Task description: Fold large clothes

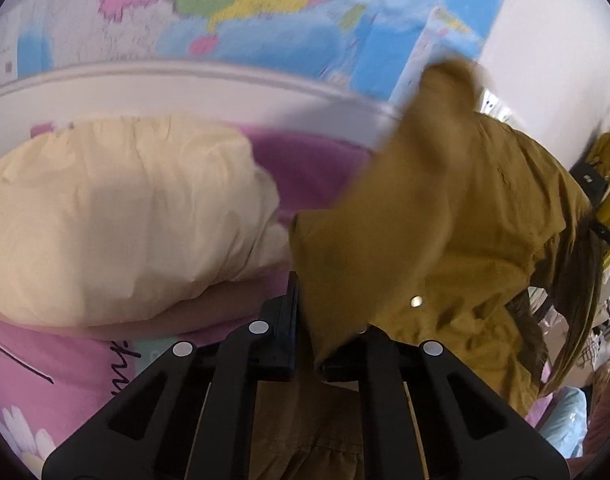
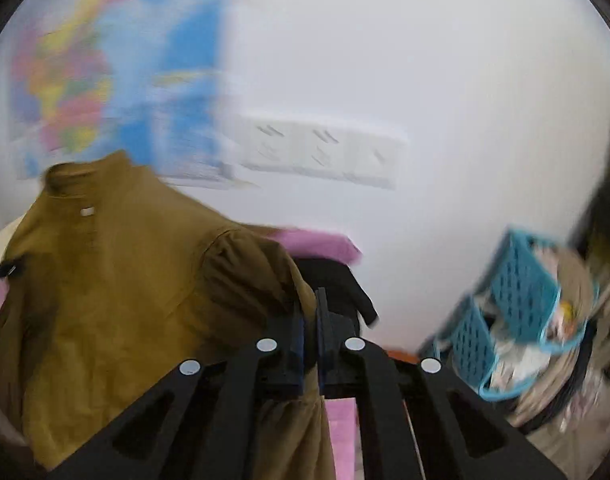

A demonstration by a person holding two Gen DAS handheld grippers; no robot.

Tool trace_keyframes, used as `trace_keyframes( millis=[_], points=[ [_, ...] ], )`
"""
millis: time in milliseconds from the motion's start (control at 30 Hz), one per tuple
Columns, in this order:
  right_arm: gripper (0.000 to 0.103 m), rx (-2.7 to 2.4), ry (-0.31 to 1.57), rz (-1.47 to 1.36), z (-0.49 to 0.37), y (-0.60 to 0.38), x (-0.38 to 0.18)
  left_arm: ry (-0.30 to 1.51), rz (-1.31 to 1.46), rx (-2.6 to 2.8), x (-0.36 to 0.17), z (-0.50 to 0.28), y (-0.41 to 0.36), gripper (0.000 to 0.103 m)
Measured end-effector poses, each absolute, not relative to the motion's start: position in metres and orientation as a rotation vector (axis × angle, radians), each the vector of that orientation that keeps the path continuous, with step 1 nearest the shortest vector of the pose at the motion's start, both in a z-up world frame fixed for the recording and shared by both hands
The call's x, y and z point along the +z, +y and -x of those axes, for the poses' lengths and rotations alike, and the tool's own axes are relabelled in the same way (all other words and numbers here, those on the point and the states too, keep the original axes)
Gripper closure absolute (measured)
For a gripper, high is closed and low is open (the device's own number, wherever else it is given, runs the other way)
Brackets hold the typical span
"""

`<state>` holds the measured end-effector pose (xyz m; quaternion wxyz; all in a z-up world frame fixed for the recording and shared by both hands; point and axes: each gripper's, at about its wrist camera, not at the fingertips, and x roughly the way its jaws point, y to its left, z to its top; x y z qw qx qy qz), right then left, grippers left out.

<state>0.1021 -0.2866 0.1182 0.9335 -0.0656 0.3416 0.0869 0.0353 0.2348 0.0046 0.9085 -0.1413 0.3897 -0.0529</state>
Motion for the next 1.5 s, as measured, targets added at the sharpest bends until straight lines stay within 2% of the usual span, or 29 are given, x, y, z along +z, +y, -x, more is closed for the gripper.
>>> trace_keyframes(
  millis=[67, 133, 200, 267, 300, 333, 400, 433, 467, 500, 533, 567, 700, 833, 900, 967, 1033, 1067, 1100, 1167, 1200, 1233, 1267, 1300, 1367, 1400, 1433, 1500],
  points=[
    [0.093, 0.15, 0.789, 0.136, -0.133, -0.287, 0.081, 0.835, 0.284, -0.119, -0.004, -0.045, 0.232, 0.09],
    [0.093, 0.166, 0.896, 0.111, -0.16, -0.282, 0.037, 0.858, 0.249, -0.115, -0.01, -0.053, 0.226, 0.082],
    [0.078, 0.141, 0.92, 0.158, -0.18, -0.269, 0.011, 0.873, 0.211, -0.094, -0.012, -0.06, 0.22, 0.062],
    [0.077, 0.194, 0.972, 0.073, -0.195, -0.27, -0.003, 0.881, 0.202, -0.109, -0.013, -0.065, 0.218, 0.048],
    [0.072, 0.214, 0.991, 0.03, -0.199, -0.27, -0.007, 0.885, 0.198, -0.117, -0.013, -0.068, 0.216, 0.045],
    [0.065, 0.234, 0.993, -0.003, -0.204, -0.273, -0.007, 0.893, 0.184, -0.114, -0.013, -0.07, 0.214, 0.042],
    [0.02, 0.339, 0.956, -0.07, -0.206, -0.275, -0.003, 0.909, 0.166, -0.139, -0.015, -0.076, 0.211, 0.038],
    [0.019, 0.415, 0.965, -0.114, -0.209, -0.276, -0.006, 0.916, 0.161, -0.137, -0.018, -0.079, 0.21, 0.038],
    [0.032, 0.438, 0.969, -0.133, -0.206, -0.27, -0.009, 0.932, 0.152, -0.137, -0.021, -0.083, 0.208, 0.042],
    [0.069, 0.444, 0.974, -0.146, -0.207, -0.27, -0.013, 0.94, 0.143, -0.143, -0.023, -0.087, 0.206, 0.065],
    [0.089, 0.459, 0.996, -0.147, -0.206, -0.268, -0.018, 0.952, 0.136, -0.152, -0.026, -0.091, 0.206, 0.081],
    [0.097, 0.455, 0.99, -0.146, -0.204, -0.267, -0.018, 0.961, 0.125, -0.147, -0.027, -0.093, 0.205, 0.093],
    [0.098, 0.439, 0.815, -0.212, -0.182, -0.294, 0.023, 0.872, 0.064, -0.071, 0.01, -0.101, 0.2, 0.095],
    [0.099, 0.311, 0.597, -0.299, -0.156, -0.338, 0.054, 0.752, 0.045, -0.105, 0.059, -0.112, 0.193, 0.095],
    [0.099, 0.203, 0.626, -0.293, -0.166, -0.351, 0.041, 0.736, 0.007, -0.096, 0.063, -0.124, 0.184, 0.095],
    [0.098, 0.147, 0.752, -0.301, -0.188, -0.354, 0.009, 0.764, -0.037, -0.062, 0.051, -0.141, 0.176, 0.093],
    [0.097, 0.107, 0.863, -0.254, -0.206, -0.346, -0.023, 0.861, -0.046, -0.03, 0.024, -0.167, 0.173, 0.084],
    [0.094, 0.087, 0.898, -0.227, -0.211, -0.341, -0.032, 0.94, -0.088, 0.02, 0.001, -0.18, 0.171, 0.067],
    [0.086, 0.067, 0.943, -0.197, -0.217, -0.334, -0.043, 0.963, -0.121, 0.066, -0.009, -0.185, 0.17, 0.054],
    [0.076, 0.027, 0.965, -0.155, -0.219, -0.327, -0.047, 0.97, -0.175, 0.107, -0.024, -0.183, 0.168, 0.055],
    [0.061, 0.017, 0.955, -0.141, -0.216, -0.326, -0.042, 0.962, -0.155, 0.085, -0.022, -0.177, 0.169, 0.051],
    [0.049, 0.024, 0.93, -0.149, -0.209, -0.327, -0.033, 0.934, -0.103, 0.047, -0.014, -0.165, 0.173, 0.045],
    [0.038, 0.032, 0.898, -0.158, -0.202, -0.329, -0.024, 0.898, -0.07, 0.022, -0.004, -0.151, 0.177, 0.029],
    [0.037, 0.043, 0.855, -0.161, -0.192, -0.331, -0.013, 0.838, -0.04, -0.003, 0.011, -0.13, 0.184, 0.017],
    [0.036, 0.066, 0.796, -0.143, -0.171, -0.33, 0.011, 0.782, -0.016, -0.044, 0.028, -0.099, 0.189, 0.015],
    [0.029, 0.082, 0.764, -0.139, -0.158, -0.329, 0.022, 0.772, -0.008, -0.063, 0.033, -0.083, 0.191, 0.014],
    [0.027, 0.114, 0.732, -0.139, -0.145, -0.327, 0.031, 0.771, 0.001, -0.08, 0.035, -0.061, 0.192, 0.012],
    [0.025, 0.165, 0.704, -0.118, -0.125, -0.318, 0.042, 0.784, -0.002, -0.11, 0.029, -0.034, 0.185, 0.011]
  ],
)
